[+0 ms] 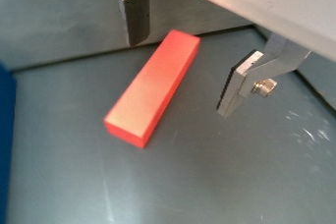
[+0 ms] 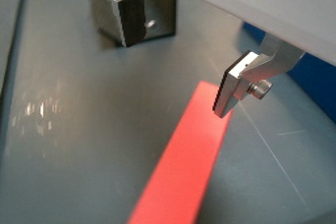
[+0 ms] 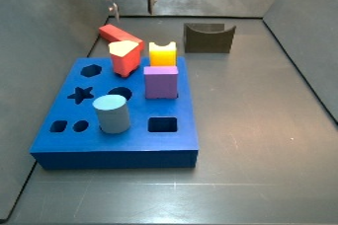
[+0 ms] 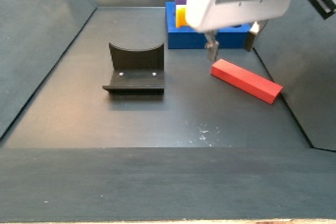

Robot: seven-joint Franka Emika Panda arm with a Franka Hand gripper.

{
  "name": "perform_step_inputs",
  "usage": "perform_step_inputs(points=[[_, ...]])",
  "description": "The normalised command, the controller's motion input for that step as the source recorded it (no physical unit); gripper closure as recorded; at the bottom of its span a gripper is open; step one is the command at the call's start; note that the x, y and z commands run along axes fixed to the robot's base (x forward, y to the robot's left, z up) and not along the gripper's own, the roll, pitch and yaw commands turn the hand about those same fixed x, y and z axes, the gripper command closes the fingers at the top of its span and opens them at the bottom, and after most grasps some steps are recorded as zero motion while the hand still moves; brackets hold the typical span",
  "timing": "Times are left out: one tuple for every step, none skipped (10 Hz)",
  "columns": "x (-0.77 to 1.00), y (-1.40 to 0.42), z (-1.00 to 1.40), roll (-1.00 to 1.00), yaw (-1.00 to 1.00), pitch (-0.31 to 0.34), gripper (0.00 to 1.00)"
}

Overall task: Pick up the rectangle object. Move up. Place the rectangle object on the fixture. Regrasp the rectangle object. Move to above the board. Insert the rectangle object.
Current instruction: Pick up the rectangle object.

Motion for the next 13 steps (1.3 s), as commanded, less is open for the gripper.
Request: perform_step_inputs(points=[[-0.21, 0.01, -0.65, 0.24, 0.89, -0.1, 0.0], [-0.21, 0.0, -0.6, 0.2, 0.91, -0.093, 0.0], [-0.2, 0.0, -0.57, 0.17, 0.93, -0.08, 0.0], [-0.22, 0.0, -0.45, 0.18, 0.86, -0.076, 0.0], [-0.25, 0.0, -0.45, 0.18, 0.83, -0.086, 0.0], [-0.13, -0.07, -0.43, 0.16, 0.79, -0.084, 0.0], [-0.37, -0.18, -0.47, 0.21, 0.44, -0.114, 0.0], [-0.36, -0.06, -0.2, 0.2, 0.13, -0.036, 0.0], [-0.23, -0.03, -0.18, 0.17, 0.05, 0.0, 0.0], [-0.14, 0.0, -0.17, 0.06, 0.1, -0.006, 0.0], [-0.01, 0.0, 0.0, 0.0, 0.02, 0.0, 0.0], [0.0, 0.03, 0.0, 0.0, 0.0, 0.0, 0.0], [0.0, 0.39, -0.07, 0.0, 0.23, 0.0, 0.0]])
